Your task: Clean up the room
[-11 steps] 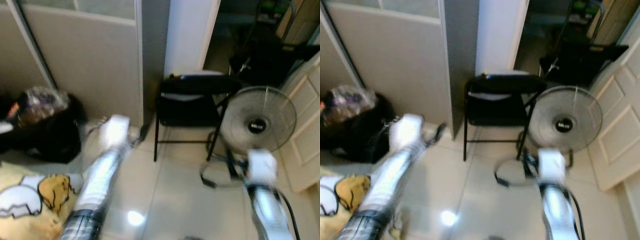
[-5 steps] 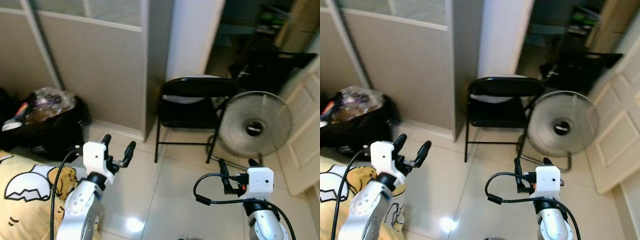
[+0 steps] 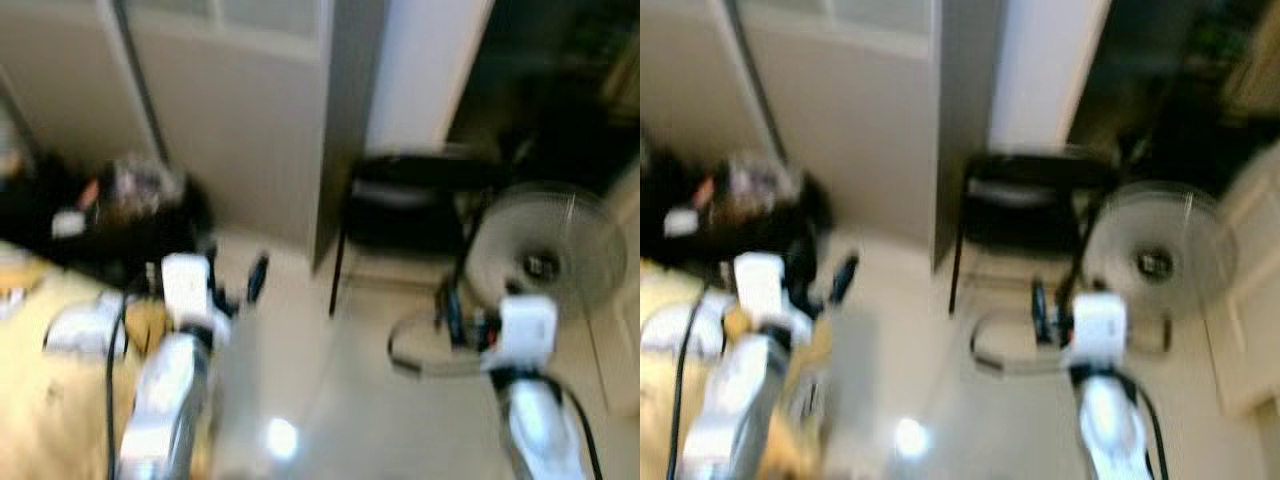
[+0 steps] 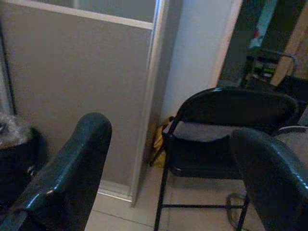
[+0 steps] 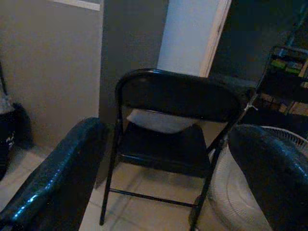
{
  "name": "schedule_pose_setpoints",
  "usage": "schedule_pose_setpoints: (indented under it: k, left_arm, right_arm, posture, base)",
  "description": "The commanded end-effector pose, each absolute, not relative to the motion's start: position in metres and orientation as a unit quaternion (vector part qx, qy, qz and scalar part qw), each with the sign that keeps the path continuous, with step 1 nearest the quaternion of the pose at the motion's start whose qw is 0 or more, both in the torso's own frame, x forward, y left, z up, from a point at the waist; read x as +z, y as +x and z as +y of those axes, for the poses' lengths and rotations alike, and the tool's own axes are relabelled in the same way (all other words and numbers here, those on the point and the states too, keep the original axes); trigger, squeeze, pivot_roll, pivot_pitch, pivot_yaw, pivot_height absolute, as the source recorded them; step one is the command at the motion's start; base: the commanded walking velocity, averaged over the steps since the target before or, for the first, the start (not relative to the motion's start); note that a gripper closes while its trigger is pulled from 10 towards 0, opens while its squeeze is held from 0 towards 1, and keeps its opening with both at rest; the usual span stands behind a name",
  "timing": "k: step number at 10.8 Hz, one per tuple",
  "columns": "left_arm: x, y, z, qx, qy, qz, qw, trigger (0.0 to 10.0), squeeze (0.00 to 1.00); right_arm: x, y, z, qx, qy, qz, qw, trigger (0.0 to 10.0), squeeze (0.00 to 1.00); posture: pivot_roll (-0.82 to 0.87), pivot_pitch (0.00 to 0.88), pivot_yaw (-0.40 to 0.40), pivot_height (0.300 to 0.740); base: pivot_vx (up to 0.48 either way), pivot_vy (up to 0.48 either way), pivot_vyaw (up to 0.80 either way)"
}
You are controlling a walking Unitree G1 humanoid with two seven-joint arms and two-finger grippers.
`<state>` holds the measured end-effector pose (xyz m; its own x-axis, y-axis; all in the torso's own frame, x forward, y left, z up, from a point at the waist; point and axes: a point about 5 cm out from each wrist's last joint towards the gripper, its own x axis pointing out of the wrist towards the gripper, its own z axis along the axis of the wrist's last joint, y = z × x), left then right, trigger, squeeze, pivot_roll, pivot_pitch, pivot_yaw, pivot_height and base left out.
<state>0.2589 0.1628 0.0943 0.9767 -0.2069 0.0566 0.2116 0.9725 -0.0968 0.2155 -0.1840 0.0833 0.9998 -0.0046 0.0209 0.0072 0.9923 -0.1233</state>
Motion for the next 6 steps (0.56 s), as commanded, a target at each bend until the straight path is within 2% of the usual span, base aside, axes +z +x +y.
schedule_pose_setpoints:
  k: [1, 4, 6]
  left_arm:
    - [0.0989, 0.2616, 0.1605, -0.109, -0.048, -0.029, 0.992, 10.0, 0.00]
    - [0.1008, 0.2672, 0.1645, -0.107, -0.017, -0.030, 0.994, 10.0, 0.00]
    - [0.1025, 0.2692, 0.1662, -0.102, -0.011, -0.031, 0.994, 10.0, 0.00]
  right_arm:
    - [0.0864, 0.2161, -0.1854, -0.007, -0.066, -0.015, 0.998, 10.0, 0.00]
    - [0.0821, 0.2146, -0.1856, -0.027, -0.036, -0.004, 0.999, 10.0, 0.00]
    - [0.0801, 0.2164, -0.1870, -0.029, -0.048, 0.004, 0.998, 10.0, 0.00]
  posture:
    - [-0.03, 0.000, -0.026, 0.730]
    - [-0.03, 0.000, -0.026, 0.730]
    - [-0.03, 0.000, -0.020, 0.730]
  base:
    - [0.000, 0.000, 0.00]
    - [0.000, 0.000, 0.00]
    - [0.000, 0.000, 0.00]
